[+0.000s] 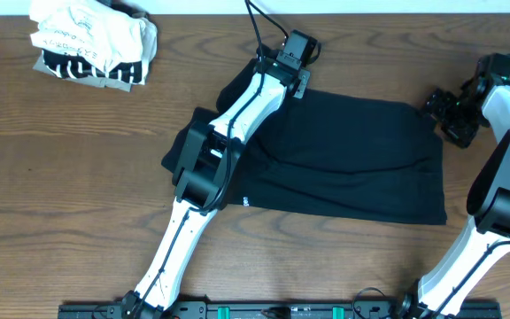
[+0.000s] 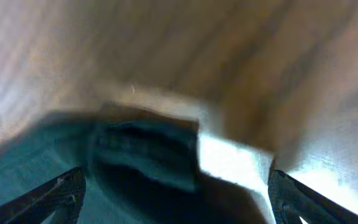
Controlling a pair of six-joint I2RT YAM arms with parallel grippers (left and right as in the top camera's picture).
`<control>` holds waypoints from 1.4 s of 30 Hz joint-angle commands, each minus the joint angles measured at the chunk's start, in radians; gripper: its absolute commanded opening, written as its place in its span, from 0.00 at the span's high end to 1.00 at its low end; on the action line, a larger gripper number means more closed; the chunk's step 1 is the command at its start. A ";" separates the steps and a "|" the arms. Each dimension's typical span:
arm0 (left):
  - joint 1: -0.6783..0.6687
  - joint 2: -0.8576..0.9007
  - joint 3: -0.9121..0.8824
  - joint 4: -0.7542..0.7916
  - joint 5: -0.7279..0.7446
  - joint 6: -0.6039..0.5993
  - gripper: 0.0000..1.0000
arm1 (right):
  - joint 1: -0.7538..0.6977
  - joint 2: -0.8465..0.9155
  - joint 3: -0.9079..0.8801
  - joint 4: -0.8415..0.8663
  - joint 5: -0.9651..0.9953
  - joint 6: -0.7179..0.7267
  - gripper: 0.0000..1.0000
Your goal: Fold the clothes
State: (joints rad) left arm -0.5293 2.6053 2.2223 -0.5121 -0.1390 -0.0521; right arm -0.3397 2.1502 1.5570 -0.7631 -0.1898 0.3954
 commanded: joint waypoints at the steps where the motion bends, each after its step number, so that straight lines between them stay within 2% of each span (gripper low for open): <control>1: 0.002 0.021 0.014 -0.022 -0.011 -0.005 0.94 | 0.004 0.031 -0.008 0.014 -0.032 0.013 0.10; 5: 0.002 0.021 0.011 -0.022 -0.011 -0.005 0.94 | 0.003 0.031 -0.008 0.029 -0.031 0.019 0.19; 8: 0.002 0.021 0.007 -0.022 -0.011 -0.006 0.94 | 0.000 0.031 -0.008 0.051 -0.027 0.018 0.21; 12: 0.002 0.021 0.007 -0.029 -0.011 -0.013 0.94 | -0.001 0.031 -0.008 0.064 -0.028 0.016 0.30; 16: 0.002 0.021 0.007 -0.029 -0.011 -0.013 0.94 | 0.000 0.033 -0.008 0.060 -0.045 0.016 0.33; 19: 0.002 0.021 0.007 -0.029 -0.011 -0.013 0.94 | 0.000 0.036 -0.008 0.048 -0.048 0.016 0.41; 31: 0.002 0.021 0.007 -0.029 -0.011 -0.013 0.94 | 0.001 0.071 -0.008 0.035 -0.045 0.019 0.40; 32: 0.002 0.021 0.007 -0.029 -0.011 -0.013 0.94 | 0.000 0.076 -0.008 0.036 -0.045 0.019 0.44; 38: 0.002 0.021 0.007 -0.029 -0.011 -0.013 0.94 | 0.000 0.104 -0.008 0.037 -0.039 0.020 0.86; 40: 0.003 0.021 0.007 -0.029 -0.011 -0.013 0.94 | -0.001 0.102 -0.006 0.040 -0.039 0.020 0.97; 42: 0.003 0.021 0.007 -0.027 -0.012 -0.012 0.94 | -0.002 0.099 0.001 0.041 -0.039 0.020 0.99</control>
State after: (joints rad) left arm -0.5293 2.6053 2.2234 -0.5198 -0.1417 -0.0551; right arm -0.3420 2.1929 1.5658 -0.7170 -0.2428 0.4156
